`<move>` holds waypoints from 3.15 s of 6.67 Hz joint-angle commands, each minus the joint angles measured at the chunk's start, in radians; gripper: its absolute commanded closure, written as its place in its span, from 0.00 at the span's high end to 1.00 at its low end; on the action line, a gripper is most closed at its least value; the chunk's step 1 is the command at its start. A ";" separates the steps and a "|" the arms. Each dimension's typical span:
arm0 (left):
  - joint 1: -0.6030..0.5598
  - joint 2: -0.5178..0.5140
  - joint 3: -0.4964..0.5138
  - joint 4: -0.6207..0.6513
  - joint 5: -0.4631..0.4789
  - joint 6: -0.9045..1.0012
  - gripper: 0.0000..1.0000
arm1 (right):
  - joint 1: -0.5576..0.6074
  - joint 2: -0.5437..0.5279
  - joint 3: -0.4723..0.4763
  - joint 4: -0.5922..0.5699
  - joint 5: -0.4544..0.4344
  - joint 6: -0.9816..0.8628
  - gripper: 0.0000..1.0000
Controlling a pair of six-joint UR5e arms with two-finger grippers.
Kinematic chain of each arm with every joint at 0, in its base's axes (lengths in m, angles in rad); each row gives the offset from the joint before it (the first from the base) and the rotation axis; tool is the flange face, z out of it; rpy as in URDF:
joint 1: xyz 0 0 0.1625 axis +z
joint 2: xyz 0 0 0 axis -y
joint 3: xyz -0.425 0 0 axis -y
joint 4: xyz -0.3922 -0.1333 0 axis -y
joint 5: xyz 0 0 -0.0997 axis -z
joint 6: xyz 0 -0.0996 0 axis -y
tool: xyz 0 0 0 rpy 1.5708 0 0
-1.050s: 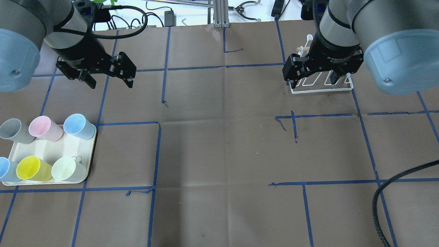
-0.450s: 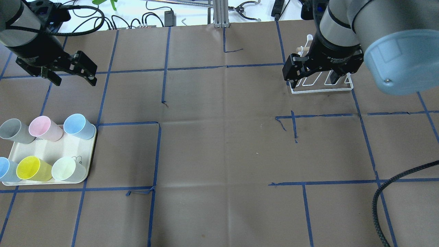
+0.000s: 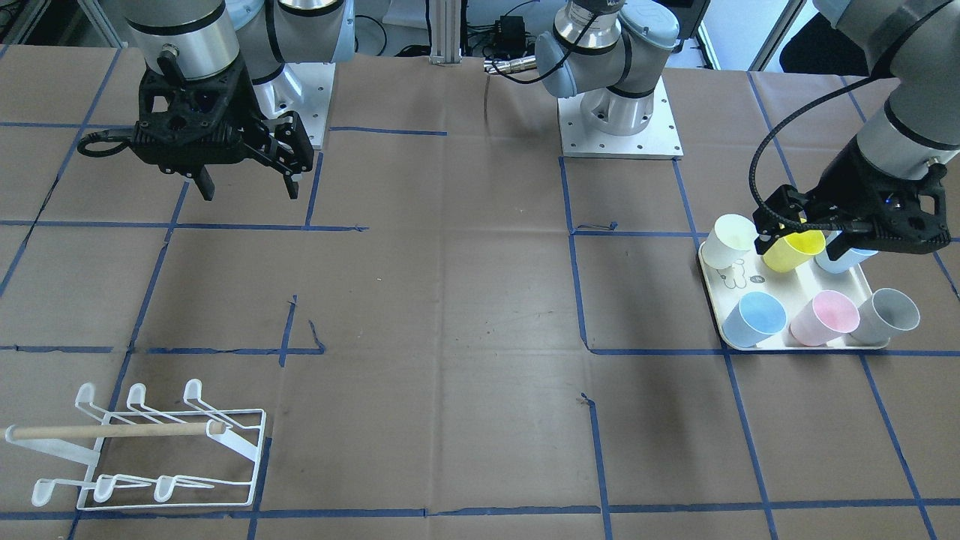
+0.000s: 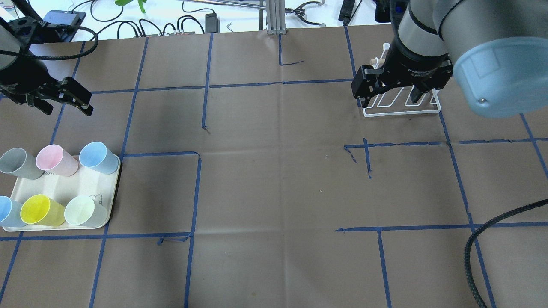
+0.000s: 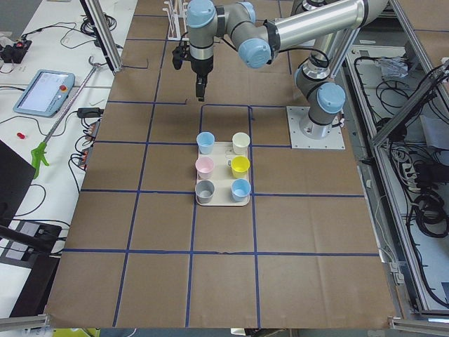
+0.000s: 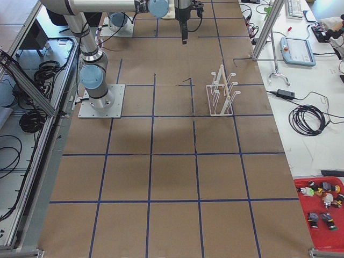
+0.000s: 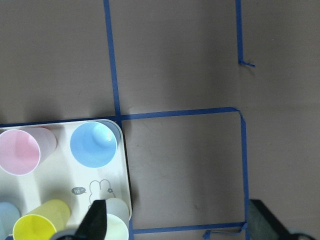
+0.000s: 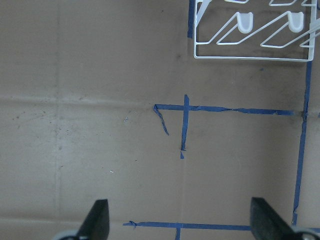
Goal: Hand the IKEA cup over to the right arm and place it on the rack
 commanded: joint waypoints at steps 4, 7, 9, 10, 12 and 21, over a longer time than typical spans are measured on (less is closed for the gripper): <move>0.027 -0.127 -0.225 0.363 0.001 0.023 1.00 | 0.000 0.006 0.011 -0.113 0.000 0.001 1.00; 0.036 -0.164 -0.265 0.371 0.003 0.023 1.00 | 0.000 0.007 0.010 -0.115 0.000 0.001 1.00; 0.073 -0.210 -0.273 0.397 0.004 0.020 1.00 | 0.002 0.029 0.019 -0.208 0.029 -0.001 1.00; 0.073 -0.206 -0.278 0.403 0.004 0.019 1.00 | 0.002 0.045 0.023 -0.295 0.031 0.002 1.00; 0.073 -0.201 -0.276 0.408 0.004 0.019 0.91 | 0.002 0.072 0.049 -0.416 0.106 0.014 1.00; 0.064 -0.124 0.046 0.052 -0.002 0.008 0.00 | 0.008 0.093 0.386 -1.519 0.500 1.153 1.00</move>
